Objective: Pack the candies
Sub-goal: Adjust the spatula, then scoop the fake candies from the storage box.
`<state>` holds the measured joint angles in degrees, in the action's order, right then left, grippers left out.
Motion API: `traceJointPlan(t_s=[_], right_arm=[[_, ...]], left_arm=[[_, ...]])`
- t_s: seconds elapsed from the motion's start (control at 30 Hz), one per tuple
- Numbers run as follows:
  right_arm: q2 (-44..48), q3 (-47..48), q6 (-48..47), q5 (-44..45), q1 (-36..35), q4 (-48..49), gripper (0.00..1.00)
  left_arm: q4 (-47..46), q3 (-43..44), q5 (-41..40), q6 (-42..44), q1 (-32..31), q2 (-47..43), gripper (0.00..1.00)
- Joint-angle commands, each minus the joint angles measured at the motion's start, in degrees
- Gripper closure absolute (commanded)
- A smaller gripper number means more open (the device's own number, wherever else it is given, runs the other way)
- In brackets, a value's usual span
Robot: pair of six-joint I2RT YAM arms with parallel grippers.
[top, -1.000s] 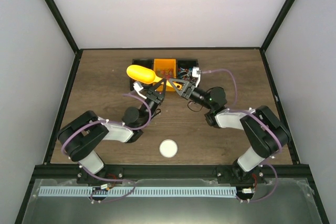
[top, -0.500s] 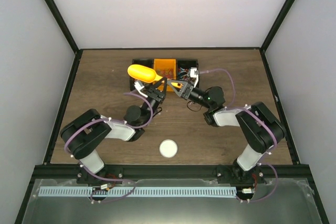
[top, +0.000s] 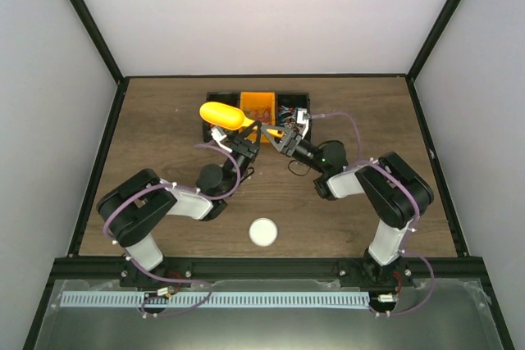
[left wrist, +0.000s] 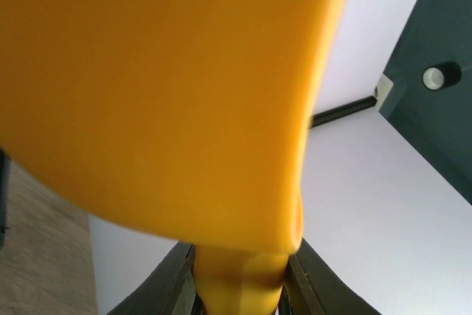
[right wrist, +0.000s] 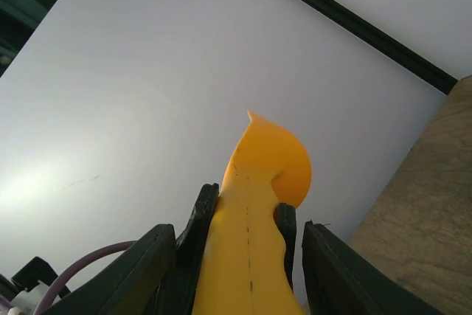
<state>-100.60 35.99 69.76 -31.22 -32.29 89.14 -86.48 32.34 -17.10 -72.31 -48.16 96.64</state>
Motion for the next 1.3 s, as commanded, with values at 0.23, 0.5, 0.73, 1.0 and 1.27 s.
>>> traceJointPlan(t_s=[0.23, 0.5, 0.73, 1.0, 1.27], right_arm=[[-2.11, -1.09, 1.39, 5.62, -1.32, 13.71, 0.69], [-1.26, -1.58, 0.28, 6.14, -1.29, 13.51, 0.87], [-1.53, -1.30, -0.03, 5.25, -0.53, 12.94, 0.88], [0.41, 0.92, 0.69, 1.40, 5.34, 8.73, 0.88], [6.59, 4.00, -5.08, -3.59, 13.20, -6.03, 0.88]], left_arm=[[-15.04, -0.16, 0.23, 2.33, -0.71, -2.27, 0.89], [-15.04, -0.26, 1.22, 2.93, -0.94, -2.98, 0.80], [-12.94, -0.19, 7.34, 1.56, -1.05, -4.53, 0.21], [-8.63, -2.73, 19.86, -0.90, -4.55, -3.57, 0.00], [-5.40, -9.29, 27.04, 6.32, -8.79, -7.63, 0.00]])
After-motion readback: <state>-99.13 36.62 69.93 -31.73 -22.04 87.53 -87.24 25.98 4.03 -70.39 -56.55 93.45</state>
